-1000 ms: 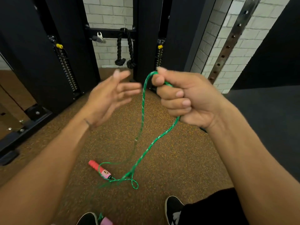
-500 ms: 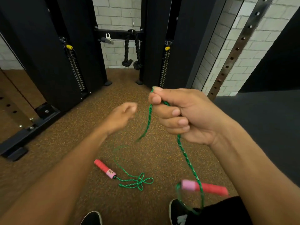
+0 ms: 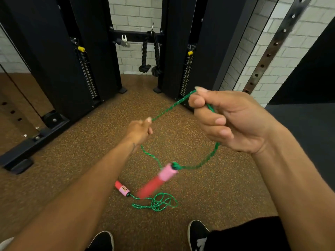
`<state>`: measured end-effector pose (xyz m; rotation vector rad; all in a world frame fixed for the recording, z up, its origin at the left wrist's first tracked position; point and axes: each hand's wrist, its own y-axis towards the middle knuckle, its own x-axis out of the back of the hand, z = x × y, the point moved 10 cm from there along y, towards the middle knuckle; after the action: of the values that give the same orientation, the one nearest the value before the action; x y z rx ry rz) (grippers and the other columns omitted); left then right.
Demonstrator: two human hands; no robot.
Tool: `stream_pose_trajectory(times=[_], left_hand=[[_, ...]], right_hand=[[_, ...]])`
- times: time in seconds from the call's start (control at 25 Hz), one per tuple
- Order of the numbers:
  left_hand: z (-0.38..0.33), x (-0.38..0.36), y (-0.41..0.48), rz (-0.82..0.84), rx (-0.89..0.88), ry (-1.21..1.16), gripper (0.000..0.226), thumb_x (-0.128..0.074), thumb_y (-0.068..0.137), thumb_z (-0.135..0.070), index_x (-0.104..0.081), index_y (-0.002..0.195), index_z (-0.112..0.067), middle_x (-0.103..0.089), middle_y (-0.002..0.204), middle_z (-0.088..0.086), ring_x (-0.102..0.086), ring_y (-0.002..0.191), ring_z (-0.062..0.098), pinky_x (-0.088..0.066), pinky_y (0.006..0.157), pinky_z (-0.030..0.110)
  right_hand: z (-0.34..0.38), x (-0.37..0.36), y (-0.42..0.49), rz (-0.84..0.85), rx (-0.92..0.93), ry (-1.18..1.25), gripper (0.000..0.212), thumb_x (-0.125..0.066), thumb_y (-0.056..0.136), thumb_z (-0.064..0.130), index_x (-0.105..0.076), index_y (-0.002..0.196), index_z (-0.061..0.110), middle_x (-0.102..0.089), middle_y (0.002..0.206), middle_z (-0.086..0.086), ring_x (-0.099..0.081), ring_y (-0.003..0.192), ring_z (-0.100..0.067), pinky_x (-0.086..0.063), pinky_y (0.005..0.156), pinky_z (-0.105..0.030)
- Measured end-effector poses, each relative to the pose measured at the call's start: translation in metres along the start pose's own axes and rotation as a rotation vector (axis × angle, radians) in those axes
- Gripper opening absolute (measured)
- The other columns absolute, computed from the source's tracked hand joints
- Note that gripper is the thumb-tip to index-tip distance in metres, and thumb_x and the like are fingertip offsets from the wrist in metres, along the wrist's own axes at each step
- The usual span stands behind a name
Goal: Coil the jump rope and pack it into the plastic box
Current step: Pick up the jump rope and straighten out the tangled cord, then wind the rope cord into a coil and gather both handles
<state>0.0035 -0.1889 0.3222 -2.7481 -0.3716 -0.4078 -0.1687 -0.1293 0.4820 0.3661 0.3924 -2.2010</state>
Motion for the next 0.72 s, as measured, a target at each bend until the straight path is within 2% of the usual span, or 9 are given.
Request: stream_pose_trajectory(times=[0.04,0.12,0.2,0.24,0.28,0.36,0.44,0.56,0.72], left_hand=[[0.006,0.0,0.002,-0.004,-0.004,0.099,0.029,-0.047,0.102,-0.035,-0.067,0.099,-0.013,-0.066,0.099,0.004,-0.059,0.079,0.013,-0.048,0.07,0.026],[-0.029,0.005,-0.005,-0.072,-0.219,0.131,0.026,-0.053,0.1,-0.031,-0.062,0.122,-0.021,-0.064,0.115,-0.002,-0.059,0.098,0.011,-0.051,0.084,0.031],[-0.087,0.021,-0.035,-0.136,-0.466,-0.067,0.024,-0.054,0.098,-0.038,-0.064,0.105,-0.018,-0.064,0.099,-0.006,-0.057,0.087,0.008,-0.048,0.076,0.03],[-0.106,0.019,-0.048,-0.04,-0.503,-0.203,0.036,-0.051,0.097,-0.048,-0.064,0.094,-0.015,-0.064,0.087,-0.005,-0.057,0.079,0.011,-0.048,0.072,0.031],[-0.113,0.005,-0.061,0.167,-0.471,-0.316,0.055,-0.043,0.094,-0.061,-0.067,0.09,-0.011,-0.067,0.083,-0.001,-0.061,0.078,0.016,-0.051,0.074,0.035],[-0.1,-0.036,-0.09,0.615,-0.267,-0.367,0.089,-0.022,0.083,-0.08,-0.072,0.102,-0.008,-0.075,0.097,0.01,-0.069,0.088,0.03,-0.053,0.088,0.045],[-0.072,-0.062,-0.112,0.867,-0.136,-0.32,0.098,-0.016,0.077,-0.083,-0.065,0.123,-0.012,-0.07,0.12,0.017,-0.072,0.097,0.033,-0.05,0.094,0.047],[-0.045,-0.076,-0.119,0.973,-0.14,-0.182,0.09,-0.031,0.078,-0.084,-0.065,0.124,-0.014,-0.07,0.123,0.014,-0.07,0.099,0.026,-0.05,0.089,0.041],[-0.033,-0.087,-0.126,1.008,-0.214,-0.081,0.068,-0.04,0.09,-0.068,-0.073,0.095,-0.009,-0.076,0.092,0.011,-0.069,0.086,0.024,-0.05,0.082,0.029]], right_hand=[[0.0,0.0,0.001,-0.005,0.003,0.009,0.023,-0.051,0.096,0.03,-0.056,0.079,0.015,-0.041,0.048,0.005,-0.044,0.032,-0.004,-0.029,0.03,-0.014],[-0.005,-0.002,0.008,-0.025,0.001,0.011,0.024,-0.05,0.098,0.03,-0.055,0.079,0.016,-0.039,0.049,0.006,-0.042,0.033,-0.003,-0.029,0.03,-0.013],[-0.011,-0.005,0.02,-0.059,0.016,0.047,0.025,-0.047,0.101,0.029,-0.054,0.08,0.016,-0.037,0.049,0.006,-0.04,0.033,-0.002,-0.028,0.03,-0.012],[-0.011,-0.008,0.026,-0.063,0.034,0.1,0.027,-0.044,0.103,0.029,-0.053,0.081,0.017,-0.037,0.048,0.007,-0.039,0.033,-0.002,-0.028,0.03,-0.012],[-0.009,-0.012,0.032,-0.053,0.056,0.172,0.027,-0.042,0.104,0.03,-0.053,0.081,0.017,-0.037,0.047,0.007,-0.039,0.033,-0.001,-0.028,0.03,-0.012],[-0.004,-0.017,0.042,-0.035,0.106,0.314,0.028,-0.041,0.104,0.029,-0.052,0.082,0.016,-0.038,0.047,0.008,-0.039,0.034,-0.001,-0.031,0.031,-0.013],[0.001,-0.007,0.05,-0.087,0.159,0.383,0.029,-0.041,0.105,0.029,-0.053,0.082,0.016,-0.038,0.048,0.008,-0.038,0.035,-0.002,-0.03,0.032,-0.014],[0.011,0.032,0.051,-0.222,0.254,0.445,0.031,-0.041,0.105,0.03,-0.054,0.08,0.017,-0.038,0.05,0.008,-0.036,0.038,-0.003,-0.029,0.034,-0.017],[0.034,0.107,0.029,-0.43,0.422,0.578,0.035,-0.04,0.106,0.03,-0.054,0.076,0.018,-0.038,0.05,0.007,-0.034,0.039,-0.005,-0.027,0.037,-0.019]])
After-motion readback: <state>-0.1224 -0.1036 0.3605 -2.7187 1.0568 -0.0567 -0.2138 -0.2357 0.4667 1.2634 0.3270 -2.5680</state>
